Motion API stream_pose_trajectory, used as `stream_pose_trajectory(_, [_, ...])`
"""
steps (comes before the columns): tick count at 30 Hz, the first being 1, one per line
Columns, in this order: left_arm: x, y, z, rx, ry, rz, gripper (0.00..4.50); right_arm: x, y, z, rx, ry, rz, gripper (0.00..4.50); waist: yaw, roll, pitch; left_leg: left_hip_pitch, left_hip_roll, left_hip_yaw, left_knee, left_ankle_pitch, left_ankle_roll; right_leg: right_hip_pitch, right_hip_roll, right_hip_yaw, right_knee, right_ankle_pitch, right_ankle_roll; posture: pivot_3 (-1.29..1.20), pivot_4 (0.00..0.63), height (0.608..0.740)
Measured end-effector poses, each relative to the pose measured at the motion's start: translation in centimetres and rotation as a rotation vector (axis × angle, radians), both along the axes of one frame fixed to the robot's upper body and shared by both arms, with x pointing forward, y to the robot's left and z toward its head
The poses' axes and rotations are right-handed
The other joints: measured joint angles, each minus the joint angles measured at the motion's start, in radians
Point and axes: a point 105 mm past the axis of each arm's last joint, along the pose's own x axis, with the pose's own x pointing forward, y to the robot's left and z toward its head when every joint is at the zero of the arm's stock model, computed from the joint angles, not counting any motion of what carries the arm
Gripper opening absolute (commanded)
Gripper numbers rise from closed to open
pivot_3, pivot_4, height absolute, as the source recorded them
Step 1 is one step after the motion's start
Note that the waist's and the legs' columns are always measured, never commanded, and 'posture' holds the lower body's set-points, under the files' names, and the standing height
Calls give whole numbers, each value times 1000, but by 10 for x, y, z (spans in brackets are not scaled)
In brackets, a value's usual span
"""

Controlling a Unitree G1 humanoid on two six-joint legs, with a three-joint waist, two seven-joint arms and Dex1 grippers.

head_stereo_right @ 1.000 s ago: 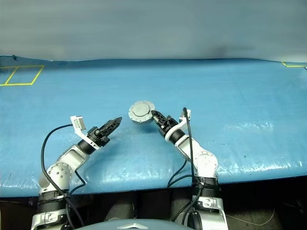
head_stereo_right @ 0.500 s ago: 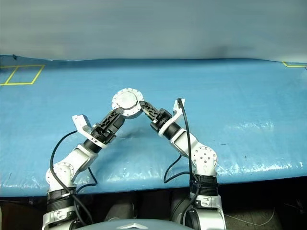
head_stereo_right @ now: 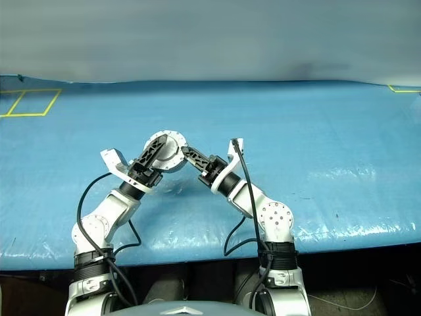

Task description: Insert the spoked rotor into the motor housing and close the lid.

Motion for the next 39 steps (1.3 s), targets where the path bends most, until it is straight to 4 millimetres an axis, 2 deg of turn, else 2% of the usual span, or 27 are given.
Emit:
stream_pose_trajectory(1, [-1,0,-2,-3,2,-2,2875,0,0,0,0,1,-2,1222,0,0,0,0,0,0,0,0,0,0,0,0,0,0,0,0,150,740])
stream_pose_trajectory(2, [-2,0,-3,-8,2,-4,2721,0,-1,0,1,0,-2,1222,0,0,0,0,0,0,0,0,0,0,0,0,0,0,0,0,150,740])
stream_pose_trajectory(12, [-4,0,-7,10,21,-26,2715,0,1,-2,-14,-1,0,1222,0,0,0,0,0,0,0,0,0,0,0,0,0,0,0,0,150,740])
stream_pose_trajectory(18, [-3,-2,-15,46,53,-14,2715,4,-3,-9,-66,-13,-40,3179,1,0,0,0,0,0,0,0,0,0,0,0,0,0,0,0,150,740])
stream_pose_trajectory(21, [0,-2,-20,78,74,22,2715,7,-6,-11,-87,-15,-71,3179,0,0,0,0,0,0,0,0,0,0,0,0,0,0,0,0,150,740])
stream_pose_trajectory(27, [13,30,-43,207,167,284,2715,15,-14,-8,-97,-35,-143,3179,1,0,0,0,0,0,0,0,0,0,0,0,0,0,0,0,150,740])
stream_pose_trajectory(32, [20,75,-41,254,162,582,2715,18,-20,-10,-102,-28,-168,3179,4,-1,0,-1,0,0,0,0,0,0,0,0,-3,1,1,0,150,740])
stream_pose_trajectory(36, [26,93,-34,292,159,688,2715,16,-19,-10,-103,-40,-153,3179,15,-1,0,-2,0,0,0,0,0,1,0,0,-5,2,3,0,150,740])
stream_pose_trajectory(39, [32,104,-43,393,223,729,2715,13,-15,-15,-161,-73,-126,3179,17,-1,0,-2,-1,0,0,0,0,2,0,0,-7,4,6,0,150,740])
